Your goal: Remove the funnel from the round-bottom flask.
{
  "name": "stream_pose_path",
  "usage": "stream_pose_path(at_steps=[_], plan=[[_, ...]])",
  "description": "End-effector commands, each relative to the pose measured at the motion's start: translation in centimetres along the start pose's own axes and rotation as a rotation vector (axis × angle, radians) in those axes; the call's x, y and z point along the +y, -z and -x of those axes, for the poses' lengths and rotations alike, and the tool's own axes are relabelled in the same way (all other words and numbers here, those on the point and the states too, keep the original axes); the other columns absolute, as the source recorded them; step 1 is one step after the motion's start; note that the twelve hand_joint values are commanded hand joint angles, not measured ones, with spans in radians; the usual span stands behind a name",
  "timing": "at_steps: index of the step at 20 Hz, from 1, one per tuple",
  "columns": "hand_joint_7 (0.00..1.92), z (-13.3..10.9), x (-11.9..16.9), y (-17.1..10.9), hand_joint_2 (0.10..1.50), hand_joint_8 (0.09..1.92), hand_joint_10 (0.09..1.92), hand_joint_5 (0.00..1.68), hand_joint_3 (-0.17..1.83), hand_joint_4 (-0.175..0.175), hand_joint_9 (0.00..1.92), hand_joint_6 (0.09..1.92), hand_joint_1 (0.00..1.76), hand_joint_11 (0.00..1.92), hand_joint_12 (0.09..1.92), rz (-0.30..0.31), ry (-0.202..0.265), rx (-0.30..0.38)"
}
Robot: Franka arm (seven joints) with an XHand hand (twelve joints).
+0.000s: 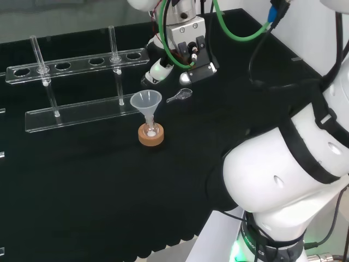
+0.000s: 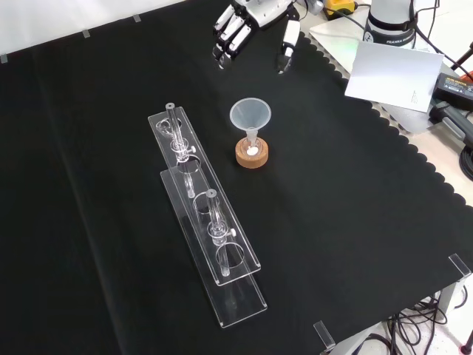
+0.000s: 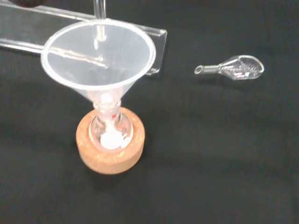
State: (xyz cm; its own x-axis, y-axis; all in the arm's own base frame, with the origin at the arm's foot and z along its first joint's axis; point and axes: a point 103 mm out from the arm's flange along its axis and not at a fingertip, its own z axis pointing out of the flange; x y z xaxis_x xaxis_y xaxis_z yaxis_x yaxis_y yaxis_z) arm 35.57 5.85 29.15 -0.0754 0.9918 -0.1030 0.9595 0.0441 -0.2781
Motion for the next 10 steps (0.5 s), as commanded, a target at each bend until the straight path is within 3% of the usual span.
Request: stream_pose_path(at_steps=[1,6,7,10], plan=[[0.02,-2.1,0.7,-0.5,0.84,0.57,0.09,0.19,-0.12,-0.002,0.51,0.09,0.56,0.3,1.45,-0.15,0.035,-0.025],[0.0,-3.3,1.6,-0.7,0.83,0.38,0.09,0.11,-0.11,0.0,0.4,0.09,0.57,0.27,1.48,-0.217,0.067,-0.035],[0.0,-3.5,1.7,-0.8,0.82,0.35,0.15,0.1,-0.1,0.001,0.36,0.09,0.57,0.27,1.49,-0.227,0.071,-0.04],[0.0,-3.9,2.2,-1.2,0.8,0.3,0.59,0.09,-0.08,0.002,0.16,0.09,0.58,0.27,1.51,-0.261,0.079,-0.077]])
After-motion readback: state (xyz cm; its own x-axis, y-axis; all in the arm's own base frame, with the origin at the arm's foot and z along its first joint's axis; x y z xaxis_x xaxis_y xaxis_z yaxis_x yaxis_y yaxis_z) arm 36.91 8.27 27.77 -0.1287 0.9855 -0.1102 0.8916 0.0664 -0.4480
